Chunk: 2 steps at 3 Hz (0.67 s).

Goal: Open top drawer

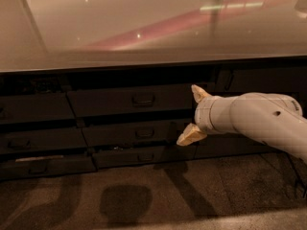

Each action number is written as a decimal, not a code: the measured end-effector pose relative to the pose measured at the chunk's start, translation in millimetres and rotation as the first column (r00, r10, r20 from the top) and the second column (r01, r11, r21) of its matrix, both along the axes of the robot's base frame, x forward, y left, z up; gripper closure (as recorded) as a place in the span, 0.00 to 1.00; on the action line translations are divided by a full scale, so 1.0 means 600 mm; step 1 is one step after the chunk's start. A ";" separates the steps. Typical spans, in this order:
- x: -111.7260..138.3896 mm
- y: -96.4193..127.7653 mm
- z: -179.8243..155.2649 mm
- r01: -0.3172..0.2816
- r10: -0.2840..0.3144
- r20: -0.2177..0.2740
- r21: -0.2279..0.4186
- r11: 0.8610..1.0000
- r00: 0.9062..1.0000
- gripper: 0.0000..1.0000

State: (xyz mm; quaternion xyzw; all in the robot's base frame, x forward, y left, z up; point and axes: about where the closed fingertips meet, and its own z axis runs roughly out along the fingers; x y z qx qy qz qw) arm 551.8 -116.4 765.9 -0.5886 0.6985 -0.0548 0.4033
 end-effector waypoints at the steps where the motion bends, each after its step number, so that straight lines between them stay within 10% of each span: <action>1: 0.000 0.001 -0.002 -0.002 0.002 -0.005 0.002 1.000 1.000 0.00; 2: 0.034 -0.006 -0.008 0.024 -0.024 -0.048 0.001 1.000 0.999 0.00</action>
Offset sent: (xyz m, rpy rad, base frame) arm 0.0603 -0.0144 -0.0138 0.0039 0.1356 -0.0803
